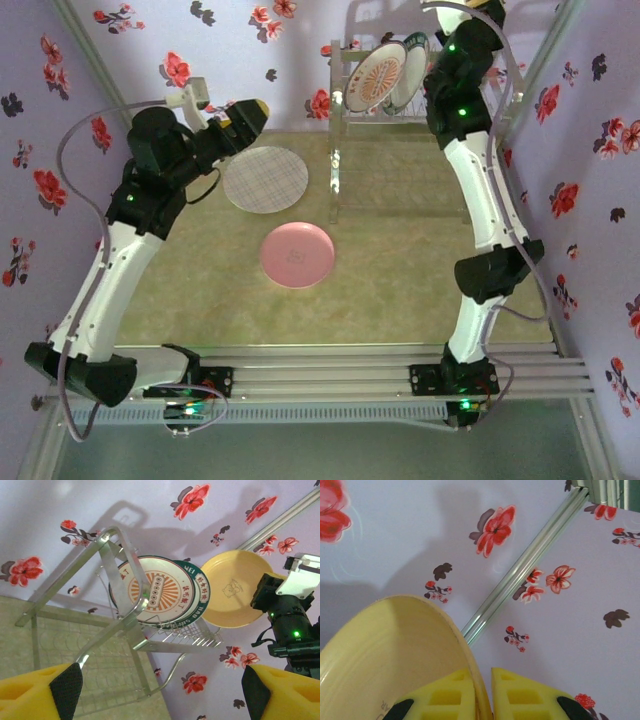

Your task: Unload the plates from the dish rack

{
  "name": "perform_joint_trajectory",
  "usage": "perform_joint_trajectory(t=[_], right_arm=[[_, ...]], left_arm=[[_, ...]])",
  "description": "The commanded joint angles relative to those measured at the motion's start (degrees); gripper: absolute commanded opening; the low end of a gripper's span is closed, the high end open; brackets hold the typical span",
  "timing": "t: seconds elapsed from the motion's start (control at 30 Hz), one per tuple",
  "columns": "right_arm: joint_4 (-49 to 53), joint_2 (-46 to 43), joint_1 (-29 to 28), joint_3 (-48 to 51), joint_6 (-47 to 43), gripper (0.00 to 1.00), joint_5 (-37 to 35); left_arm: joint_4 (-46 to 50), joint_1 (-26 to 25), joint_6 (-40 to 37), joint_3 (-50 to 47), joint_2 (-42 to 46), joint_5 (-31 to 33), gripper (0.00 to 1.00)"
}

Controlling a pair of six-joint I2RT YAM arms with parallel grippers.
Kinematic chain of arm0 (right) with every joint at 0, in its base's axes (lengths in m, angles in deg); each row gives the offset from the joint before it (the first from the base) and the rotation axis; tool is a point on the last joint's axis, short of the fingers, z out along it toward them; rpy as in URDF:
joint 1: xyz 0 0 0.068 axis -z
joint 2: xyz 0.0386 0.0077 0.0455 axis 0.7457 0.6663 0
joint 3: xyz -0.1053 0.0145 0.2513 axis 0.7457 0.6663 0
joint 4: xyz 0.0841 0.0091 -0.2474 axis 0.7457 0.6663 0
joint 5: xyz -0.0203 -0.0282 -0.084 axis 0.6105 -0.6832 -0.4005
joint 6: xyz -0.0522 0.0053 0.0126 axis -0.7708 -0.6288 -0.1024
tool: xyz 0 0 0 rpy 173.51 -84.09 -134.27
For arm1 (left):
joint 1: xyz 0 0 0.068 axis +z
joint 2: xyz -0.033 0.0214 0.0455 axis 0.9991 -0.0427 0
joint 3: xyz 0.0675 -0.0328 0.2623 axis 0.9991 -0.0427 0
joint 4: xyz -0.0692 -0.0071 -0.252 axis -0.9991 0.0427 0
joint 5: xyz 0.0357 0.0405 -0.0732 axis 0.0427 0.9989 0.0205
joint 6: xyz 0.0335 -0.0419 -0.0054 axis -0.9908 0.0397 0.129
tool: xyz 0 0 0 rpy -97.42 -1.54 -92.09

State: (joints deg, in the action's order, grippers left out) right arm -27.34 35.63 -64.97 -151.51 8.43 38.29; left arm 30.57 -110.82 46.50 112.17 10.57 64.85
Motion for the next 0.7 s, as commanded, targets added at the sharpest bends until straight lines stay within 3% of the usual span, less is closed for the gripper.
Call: perform_joint_trajectory(t=[0.0,0.27,0.67], right_arm=[[-4.0,-4.1,0.4,0.0,0.6,0.02,-1.7],[-2.0,-9.4,0.5,1.8,3.3,0.00,-3.3],[18.1,-22.1,0.4,5.5,29.6,0.00,-0.7]], left_arm=[[-4.4,-0.9,1.4,2.9,-1.6,-2.3,0.86],[-7.6,-5.5,2.9,7.2,-7.8,-4.3,0.86],[-6.2,-12.6,0.6,21.2,-21.7,-6.0,0.86]])
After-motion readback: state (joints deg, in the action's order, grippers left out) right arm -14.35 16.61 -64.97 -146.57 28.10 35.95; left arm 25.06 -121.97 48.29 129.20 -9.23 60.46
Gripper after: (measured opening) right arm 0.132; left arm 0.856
